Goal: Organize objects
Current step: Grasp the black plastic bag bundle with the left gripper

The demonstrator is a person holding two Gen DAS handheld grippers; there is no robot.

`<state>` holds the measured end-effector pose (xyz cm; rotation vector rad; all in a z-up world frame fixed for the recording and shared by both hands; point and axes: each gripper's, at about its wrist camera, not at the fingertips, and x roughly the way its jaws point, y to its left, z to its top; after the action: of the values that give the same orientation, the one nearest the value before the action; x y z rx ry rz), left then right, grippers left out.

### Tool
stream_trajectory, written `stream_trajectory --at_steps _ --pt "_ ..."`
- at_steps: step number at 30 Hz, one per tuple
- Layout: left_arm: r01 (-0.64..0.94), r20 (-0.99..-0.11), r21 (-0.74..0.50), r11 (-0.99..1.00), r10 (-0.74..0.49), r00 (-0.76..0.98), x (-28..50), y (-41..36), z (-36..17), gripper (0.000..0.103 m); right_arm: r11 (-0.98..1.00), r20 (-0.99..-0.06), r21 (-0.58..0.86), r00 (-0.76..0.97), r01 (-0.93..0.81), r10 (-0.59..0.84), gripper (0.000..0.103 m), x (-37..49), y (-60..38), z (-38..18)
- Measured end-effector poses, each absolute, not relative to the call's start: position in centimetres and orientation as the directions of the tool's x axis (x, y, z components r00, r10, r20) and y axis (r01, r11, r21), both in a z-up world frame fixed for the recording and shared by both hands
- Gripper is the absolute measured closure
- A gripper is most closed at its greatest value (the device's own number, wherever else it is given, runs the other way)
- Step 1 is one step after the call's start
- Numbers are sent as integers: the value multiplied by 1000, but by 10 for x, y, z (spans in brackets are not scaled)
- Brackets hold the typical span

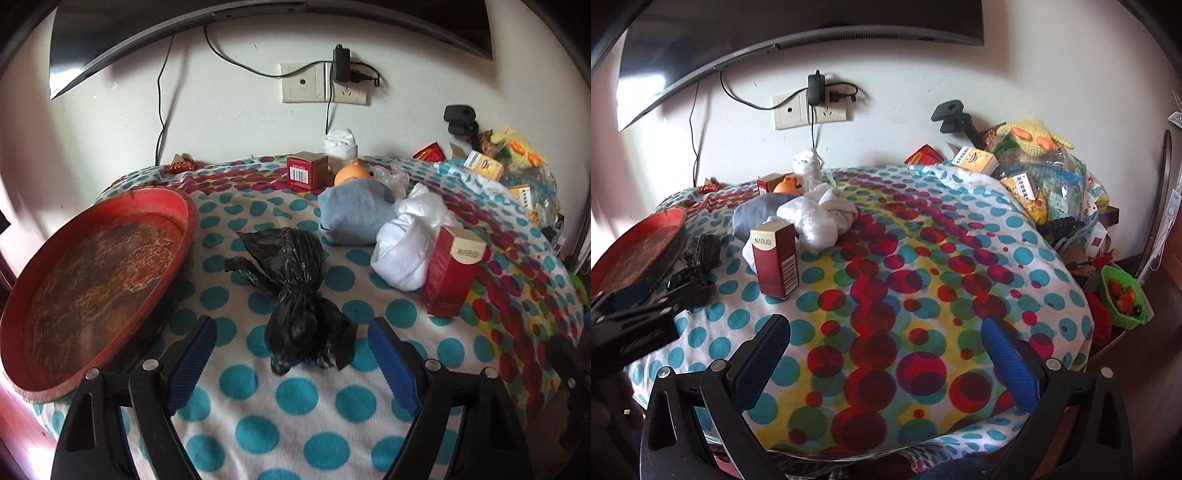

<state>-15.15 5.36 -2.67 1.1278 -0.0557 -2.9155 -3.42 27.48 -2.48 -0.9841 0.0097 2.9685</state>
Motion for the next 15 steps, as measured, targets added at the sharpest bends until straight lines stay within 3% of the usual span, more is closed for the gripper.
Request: stream_trajectory --at_steps 3,5,11,15 --pt "2 -710 21 -1000 -16 -704 -168 56 -34 29 -1000 -596 11 -803 -4 -4 0 -32 280 -29" --pt "-2 -741 10 -1000 -7 -672 -178 59 -41 54 -999 -608 41 -794 -6 -20 0 -34 286 -33" --pt "-12 -731 20 -1000 -7 -682 -180 67 -39 71 -993 -627 118 -776 -11 -65 0 -40 300 -35" --pt "-24 -733 27 -999 -4 -680 -178 72 -37 73 -991 -637 130 -768 -13 -74 0 -43 301 -38"
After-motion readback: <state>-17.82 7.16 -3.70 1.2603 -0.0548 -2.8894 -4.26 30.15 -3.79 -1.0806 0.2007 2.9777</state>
